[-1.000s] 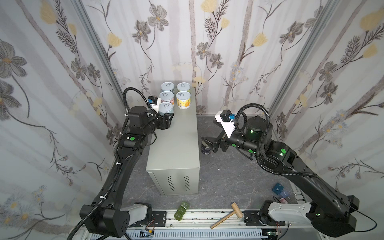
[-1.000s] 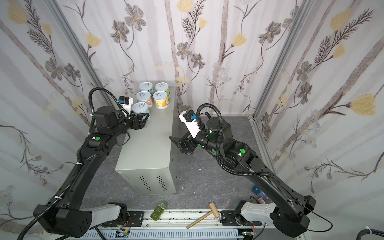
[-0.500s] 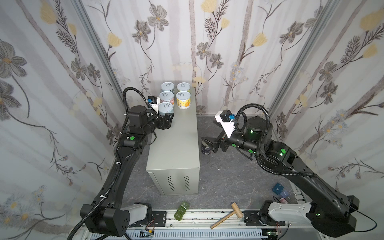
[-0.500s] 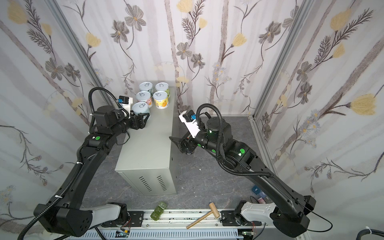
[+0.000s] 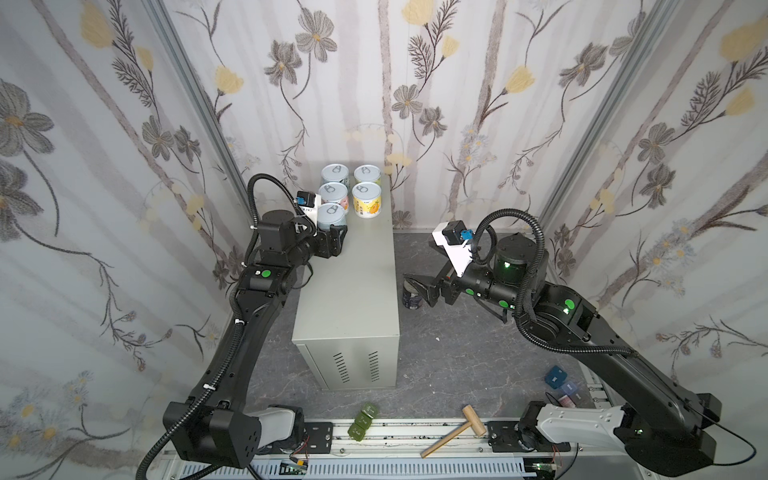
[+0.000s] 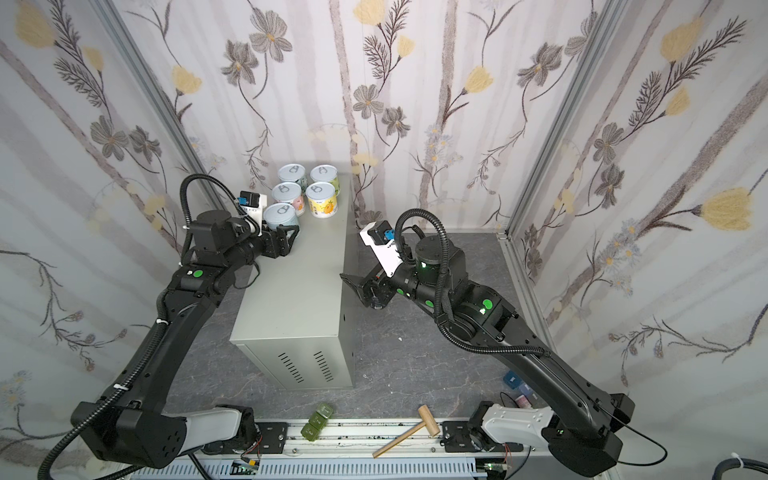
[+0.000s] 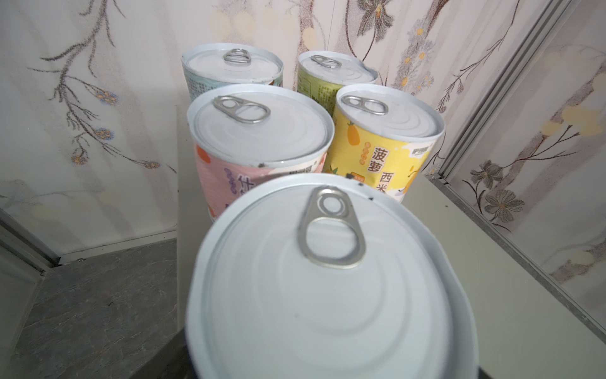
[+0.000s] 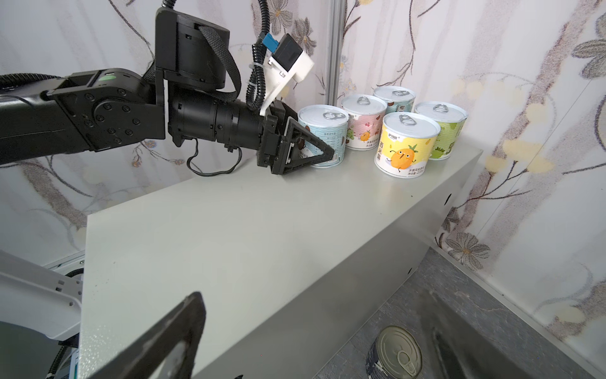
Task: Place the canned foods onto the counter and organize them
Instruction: 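Slide the light blue can with the left gripper toward the pink can, then open the left gripper and draw it back from the cans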
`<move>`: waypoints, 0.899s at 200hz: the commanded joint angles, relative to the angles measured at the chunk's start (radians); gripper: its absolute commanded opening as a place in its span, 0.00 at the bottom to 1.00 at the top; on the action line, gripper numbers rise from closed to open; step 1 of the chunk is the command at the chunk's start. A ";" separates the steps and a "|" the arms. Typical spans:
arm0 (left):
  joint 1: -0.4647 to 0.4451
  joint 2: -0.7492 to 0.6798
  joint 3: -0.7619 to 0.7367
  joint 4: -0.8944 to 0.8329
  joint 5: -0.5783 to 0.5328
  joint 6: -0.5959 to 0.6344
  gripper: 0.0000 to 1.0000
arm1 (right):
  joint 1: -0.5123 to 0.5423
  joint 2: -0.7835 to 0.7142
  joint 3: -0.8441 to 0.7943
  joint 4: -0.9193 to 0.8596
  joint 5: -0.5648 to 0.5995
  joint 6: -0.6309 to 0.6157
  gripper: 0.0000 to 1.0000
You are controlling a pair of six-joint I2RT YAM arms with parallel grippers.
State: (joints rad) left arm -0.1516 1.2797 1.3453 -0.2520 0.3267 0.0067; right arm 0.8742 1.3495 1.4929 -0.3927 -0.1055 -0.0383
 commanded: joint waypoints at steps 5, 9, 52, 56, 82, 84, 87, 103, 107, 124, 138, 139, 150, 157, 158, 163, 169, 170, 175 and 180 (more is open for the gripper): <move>0.007 0.004 0.008 -0.001 0.012 -0.007 0.81 | 0.001 -0.001 -0.002 0.044 0.006 -0.011 1.00; 0.007 0.004 0.008 0.000 0.014 -0.007 0.81 | -0.001 -0.001 -0.002 0.044 0.005 -0.011 1.00; 0.009 -0.011 0.005 -0.003 0.047 -0.011 0.94 | 0.000 0.005 0.003 0.043 0.004 -0.015 1.00; 0.008 -0.013 0.005 -0.002 0.049 -0.013 0.95 | 0.000 0.006 0.004 0.043 0.003 -0.014 1.00; 0.007 -0.016 0.004 -0.012 0.056 -0.009 1.00 | 0.000 0.010 0.007 0.045 -0.002 -0.014 1.00; 0.007 -0.016 0.006 -0.015 0.057 -0.010 1.00 | 0.000 0.011 0.007 0.047 -0.003 -0.014 1.00; 0.008 -0.016 0.006 -0.020 0.057 -0.008 1.00 | -0.001 0.011 0.008 0.046 -0.005 -0.015 1.00; 0.006 -0.063 -0.002 -0.040 0.056 -0.007 1.00 | 0.000 0.012 0.009 0.045 -0.003 -0.017 1.00; 0.006 -0.073 -0.007 -0.044 0.054 -0.007 1.00 | 0.000 0.011 0.008 0.043 -0.002 -0.017 1.00; 0.006 -0.126 -0.028 -0.071 0.034 -0.004 1.00 | 0.000 0.013 0.009 0.039 0.000 -0.018 1.00; 0.007 -0.171 -0.032 -0.115 0.003 0.006 1.00 | 0.000 0.014 0.013 0.036 0.001 -0.019 1.00; 0.007 -0.175 -0.032 -0.119 0.001 0.006 1.00 | 0.000 0.014 0.013 0.037 0.002 -0.019 1.00; 0.012 -0.211 -0.035 -0.151 -0.020 0.008 1.00 | 0.000 0.016 0.020 0.034 0.002 -0.021 1.00; 0.016 -0.232 -0.038 -0.168 -0.034 0.006 1.00 | 0.000 0.018 0.024 0.034 0.001 -0.020 1.00; 0.016 -0.235 -0.038 -0.170 -0.036 0.006 1.00 | 0.000 0.018 0.025 0.033 0.000 -0.020 1.00; 0.019 -0.246 -0.038 -0.180 -0.051 0.002 1.00 | 0.000 0.019 0.028 0.034 -0.001 -0.019 1.00; 0.025 -0.252 -0.033 -0.204 -0.071 -0.003 1.00 | 0.001 0.022 0.032 0.034 -0.006 -0.019 1.00; 0.026 -0.254 -0.032 -0.207 -0.076 -0.003 1.00 | 0.001 0.022 0.032 0.034 -0.007 -0.020 1.00; 0.032 -0.256 -0.026 -0.223 -0.094 -0.006 1.00 | 0.001 0.024 0.037 0.032 -0.011 -0.020 1.00; 0.040 -0.256 -0.018 -0.238 -0.114 -0.011 1.00 | 0.001 0.027 0.043 0.031 -0.014 -0.019 1.00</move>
State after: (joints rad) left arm -0.1310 1.0374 1.3109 -0.4015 0.3084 0.0002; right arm 0.8742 1.3632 1.5146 -0.3931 -0.1059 -0.0429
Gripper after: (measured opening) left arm 0.997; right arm 0.995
